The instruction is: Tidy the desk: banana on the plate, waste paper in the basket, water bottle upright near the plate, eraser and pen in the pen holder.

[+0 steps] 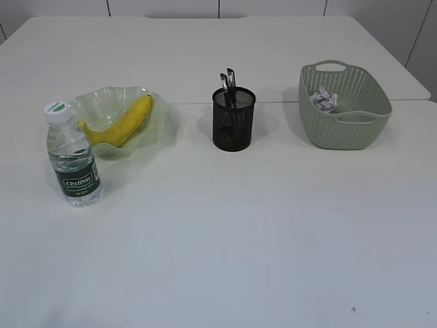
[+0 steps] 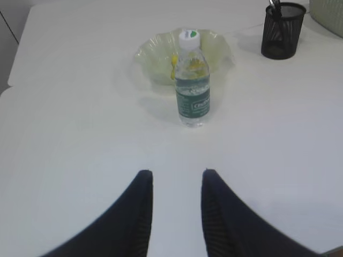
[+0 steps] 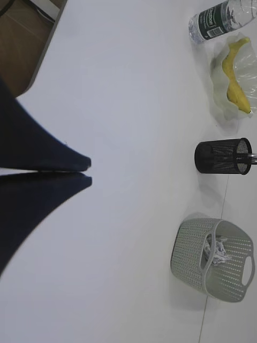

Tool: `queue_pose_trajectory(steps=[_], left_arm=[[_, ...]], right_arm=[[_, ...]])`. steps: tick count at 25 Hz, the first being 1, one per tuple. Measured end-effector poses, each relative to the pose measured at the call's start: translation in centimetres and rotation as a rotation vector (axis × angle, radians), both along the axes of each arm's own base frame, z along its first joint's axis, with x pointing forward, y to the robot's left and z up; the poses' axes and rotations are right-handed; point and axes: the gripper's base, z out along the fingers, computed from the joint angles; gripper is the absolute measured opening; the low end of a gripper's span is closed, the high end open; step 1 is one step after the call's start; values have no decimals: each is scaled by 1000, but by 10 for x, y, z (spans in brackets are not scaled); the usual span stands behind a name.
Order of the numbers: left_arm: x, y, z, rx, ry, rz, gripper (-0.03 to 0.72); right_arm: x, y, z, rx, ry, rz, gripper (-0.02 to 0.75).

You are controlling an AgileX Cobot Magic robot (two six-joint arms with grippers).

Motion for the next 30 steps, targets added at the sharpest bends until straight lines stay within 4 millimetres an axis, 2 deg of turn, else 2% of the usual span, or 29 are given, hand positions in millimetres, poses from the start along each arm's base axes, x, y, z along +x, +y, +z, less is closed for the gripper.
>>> queue_pose_trajectory(steps=[30], left_arm=[[3,-1,-3,-7,-2,-5,214]], right_arm=[[0,0,0,0,0,0,-13]])
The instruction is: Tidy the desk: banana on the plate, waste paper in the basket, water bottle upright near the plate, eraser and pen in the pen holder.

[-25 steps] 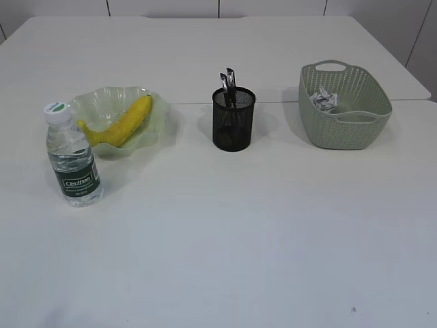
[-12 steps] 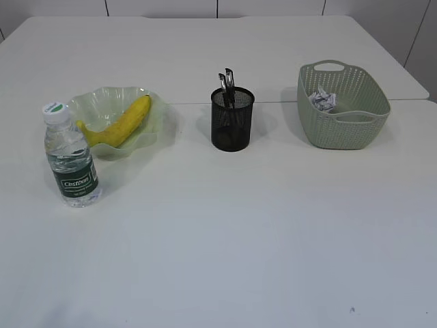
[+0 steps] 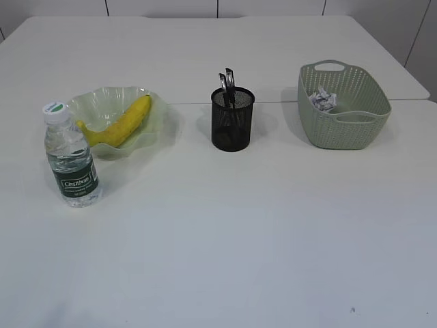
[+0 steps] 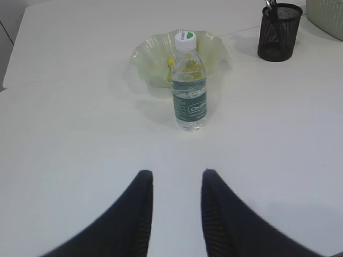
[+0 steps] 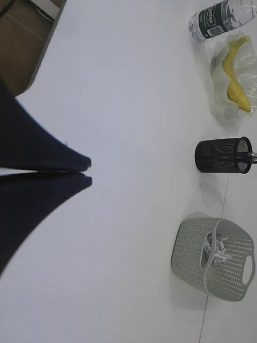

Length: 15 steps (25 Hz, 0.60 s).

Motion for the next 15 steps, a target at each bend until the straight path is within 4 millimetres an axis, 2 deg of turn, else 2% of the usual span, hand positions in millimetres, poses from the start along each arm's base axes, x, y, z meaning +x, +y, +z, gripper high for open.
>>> queue_pose_trajectory(steps=[15], left_arm=[[0,0,-1,1,7,0,214]], right_arm=[[0,0,0,0,0,0,-13]])
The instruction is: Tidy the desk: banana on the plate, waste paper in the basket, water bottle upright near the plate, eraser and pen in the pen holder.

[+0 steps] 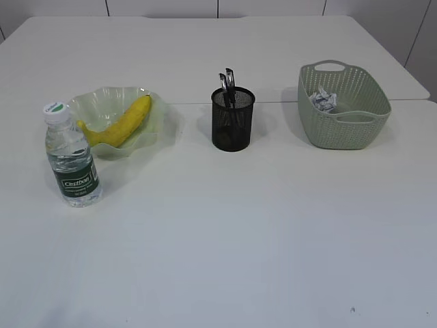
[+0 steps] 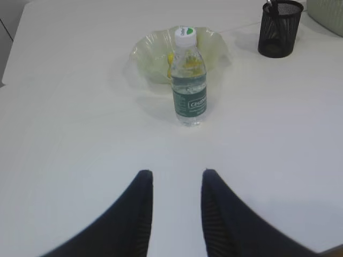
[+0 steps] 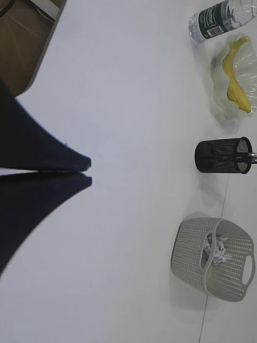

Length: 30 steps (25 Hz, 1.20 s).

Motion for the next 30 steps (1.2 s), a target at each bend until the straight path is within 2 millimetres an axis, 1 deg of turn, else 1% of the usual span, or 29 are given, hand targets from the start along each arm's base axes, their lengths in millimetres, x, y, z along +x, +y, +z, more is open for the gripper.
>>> queue_pose_trajectory(steps=[5,10,16,30], left_arm=[[-1,0,-9,7,80,-3,214],[0,-1,-14,9,108,-5,214],[0,-1,-14,10,109,-5,214],[0,-1,-14,10,109,-5,214]], right_arm=[[0,0,0,0,0,0,-13],[0,0,0,0,0,0,-13],[0,0,0,0,0,-24,-13],[-6,4,0,0,0,-399,-5]])
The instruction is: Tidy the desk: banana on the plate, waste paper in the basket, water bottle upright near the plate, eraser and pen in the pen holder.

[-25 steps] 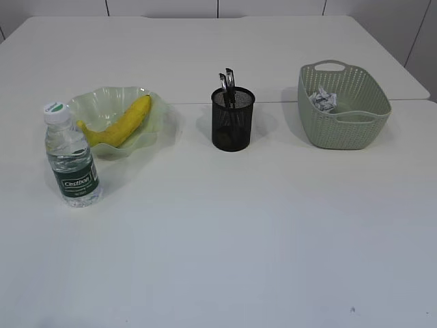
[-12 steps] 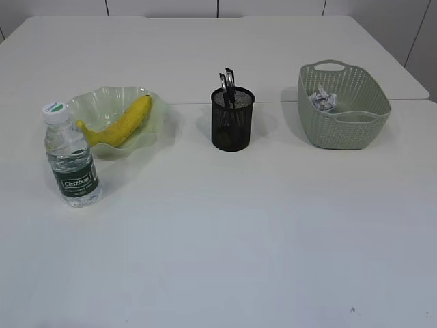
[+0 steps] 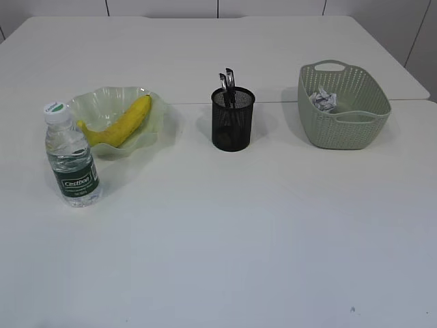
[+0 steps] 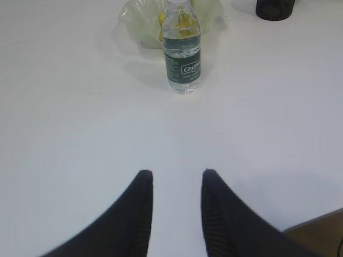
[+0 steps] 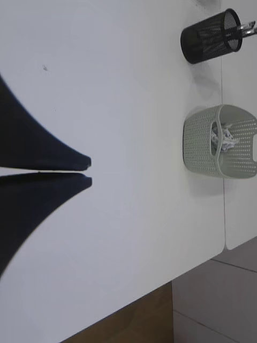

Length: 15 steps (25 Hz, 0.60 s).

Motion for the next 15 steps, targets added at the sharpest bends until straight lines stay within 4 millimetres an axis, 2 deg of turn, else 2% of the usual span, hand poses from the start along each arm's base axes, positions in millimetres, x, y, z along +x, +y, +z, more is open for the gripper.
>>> queue_pose_trajectory(steps=[5,15], left_arm=[[0,0,0,0,0,0,214],[0,0,0,0,0,10,215]], right_arm=[[-1,1,0,0,0,-70,-10],[-1,1,0,0,0,-77,-11]])
